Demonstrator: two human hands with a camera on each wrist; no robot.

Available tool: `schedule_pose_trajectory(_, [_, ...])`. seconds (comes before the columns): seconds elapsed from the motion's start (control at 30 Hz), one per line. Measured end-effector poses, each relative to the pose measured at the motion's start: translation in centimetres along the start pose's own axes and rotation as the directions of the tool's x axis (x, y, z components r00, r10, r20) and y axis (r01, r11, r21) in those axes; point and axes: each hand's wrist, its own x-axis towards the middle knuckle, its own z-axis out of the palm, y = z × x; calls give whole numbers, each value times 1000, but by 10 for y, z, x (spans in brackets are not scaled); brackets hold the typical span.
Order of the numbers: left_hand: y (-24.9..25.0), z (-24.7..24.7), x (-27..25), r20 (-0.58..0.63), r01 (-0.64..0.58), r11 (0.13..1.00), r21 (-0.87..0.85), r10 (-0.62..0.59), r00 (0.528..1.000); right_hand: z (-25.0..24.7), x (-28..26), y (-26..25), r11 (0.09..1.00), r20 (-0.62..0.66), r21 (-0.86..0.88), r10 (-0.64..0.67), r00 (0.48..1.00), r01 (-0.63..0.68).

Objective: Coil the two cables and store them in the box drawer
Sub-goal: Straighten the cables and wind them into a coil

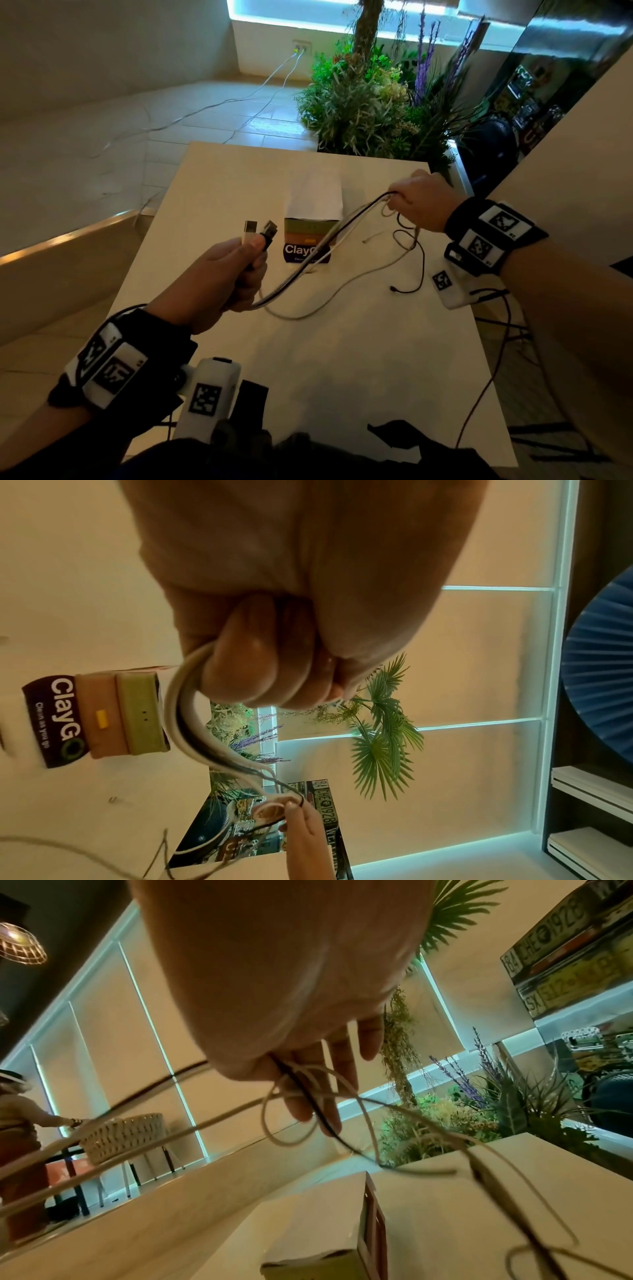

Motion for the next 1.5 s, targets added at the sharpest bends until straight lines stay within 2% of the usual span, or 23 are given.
schedule_pose_trajectory(0.1, [-5, -7, -8, 30, 26, 1000, 9, -26, 999, 7, 1, 5, 993, -48, 76, 93, 995, -89])
schedule_pose_trajectory(0.23, [-7, -21, -18, 45, 50, 998, 29, -51, 998, 28, 2, 28, 981, 76, 103, 158, 984, -165])
schedule_pose_trajectory(0.33, [-6, -28, -23, 39, 58, 998, 33, -60, 997, 37, 6, 43, 942, 25, 188, 279, 960, -278])
schedule_pose_trajectory(0.47, [-1, -30, -26, 61, 61, 993, 99, -68, 996, 39, 8, 47, 925, -62, 209, 338, 939, -319])
schedule_pose_trajectory(0.63, [13, -33, -31, 83, 46, 991, 128, -57, 995, 49, 6, 51, 891, -9, 234, 401, 916, -388])
schedule_pose_trajectory(0.73, [16, -31, -27, 7, 7, 975, 223, -9, 1000, 53, 3, 46, 897, 73, 269, 345, 936, -351])
schedule_pose_trajectory(0.83, [11, -23, -18, -148, -43, 968, 248, 82, 986, 47, -5, 26, 887, 137, 416, 155, 978, -199])
schedule_pose_trajectory(0.9, [6, -17, -13, -202, -52, 954, 296, 116, 972, 39, -13, 6, 760, 171, 630, 69, 983, -163])
schedule_pose_trajectory(0.97, [0, -13, -10, -216, -48, 914, 403, 146, 965, 33, -21, -9, 538, 201, 822, 33, 979, -187])
schedule_pose_trajectory(1.03, [-3, -14, -9, -216, -46, 871, 490, 172, 961, 30, -28, -17, 378, 205, 903, 39, 978, -205])
schedule_pose_trajectory(1.13, [-4, -27, -12, -235, -2, 859, 511, 142, 962, 21, -37, -18, 256, 170, 951, 24, 985, -171])
schedule_pose_trajectory(1.2, [-3, -42, -16, -271, 45, 868, 494, 104, 957, 19, -43, -9, 180, 190, 966, -12, 982, -185])
schedule_pose_trajectory(1.23, [-2, -50, -19, -295, 65, 880, 470, 87, 951, 18, -46, -5, 175, 209, 964, -30, 977, -201])
schedule_pose_trajectory(1.3, [-2, -65, -22, -334, 79, 904, 419, 73, 940, 19, -54, -1, 223, 236, 951, -75, 969, -215])
schedule_pose_trajectory(1.4, [-1, -78, -22, -353, 64, 871, 487, 130, 926, 16, -64, -9, 317, 239, 933, -188, 953, -171])
schedule_pose_trajectory(1.47, [-1, -84, -19, -378, 56, 861, 505, 163, 912, 10, -69, -17, 443, 246, 889, -257, 935, -113])
schedule_pose_trajectory(1.5, [-1, -85, -18, -392, 64, 868, 493, 156, 907, 8, -71, -20, 550, 277, 831, -283, 918, -82])
